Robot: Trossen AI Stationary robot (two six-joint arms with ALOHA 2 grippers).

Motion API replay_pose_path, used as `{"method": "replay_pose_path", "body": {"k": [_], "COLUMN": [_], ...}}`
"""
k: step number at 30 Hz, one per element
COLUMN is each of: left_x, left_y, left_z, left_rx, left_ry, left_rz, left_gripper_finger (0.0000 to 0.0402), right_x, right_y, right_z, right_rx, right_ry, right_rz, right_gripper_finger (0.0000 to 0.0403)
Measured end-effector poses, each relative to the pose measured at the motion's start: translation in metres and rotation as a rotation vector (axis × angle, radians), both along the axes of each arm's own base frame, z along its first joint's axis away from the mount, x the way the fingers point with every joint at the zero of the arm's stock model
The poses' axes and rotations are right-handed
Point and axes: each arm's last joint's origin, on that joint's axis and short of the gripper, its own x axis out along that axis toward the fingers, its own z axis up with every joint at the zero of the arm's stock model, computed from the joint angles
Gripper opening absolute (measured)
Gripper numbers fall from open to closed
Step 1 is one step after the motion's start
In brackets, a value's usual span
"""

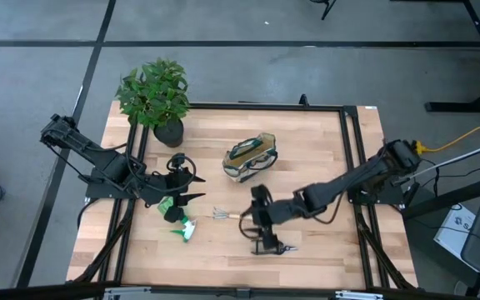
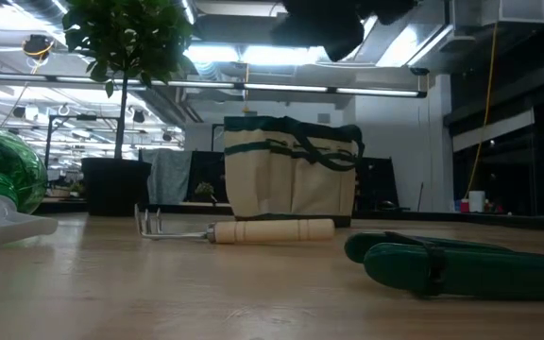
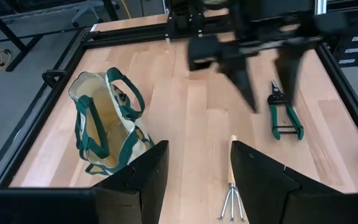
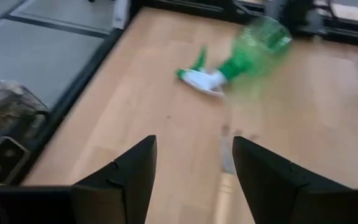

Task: Pick & Place Garden tools in Gardening bag
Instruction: Put the brown hand rake into the green gardening bag

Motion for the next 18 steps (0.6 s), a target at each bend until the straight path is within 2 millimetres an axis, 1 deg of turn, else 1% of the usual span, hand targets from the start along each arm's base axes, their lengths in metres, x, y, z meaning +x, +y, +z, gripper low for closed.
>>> {"method": "replay_pose_path", "body": {"k": [3, 6, 13, 18], "left_x": [0.0, 0.0, 0.0, 0.0], "left_y": [0.0, 0.0, 0.0, 0.0], "left_z": [0.0, 0.0, 0.0, 0.0], "left_rx": [0.0, 0.0, 0.0, 0.0], "left_ry": [0.0, 0.0, 0.0, 0.0], "left_rz": [0.0, 0.0, 0.0, 0.0], "left_gripper_finger": [0.0169, 0.0169, 0.0169, 0.0169], "right_x": [0.004, 0.006, 0.011, 0.013], "right_y": [0.013, 0.021, 0.023, 0.025], "right_z": [-0.01, -0.017, -0.039, -0.053], "right_rx": [0.01, 0.017, -0.011, 0.032], "right_ry": [-0.025, -0.04, 0.019, 0.062], "right_rz": [0.025, 0.039, 0.039, 0.017], "right_gripper_finger": [0.0215, 0.0215, 0.0215, 0.0215]}}
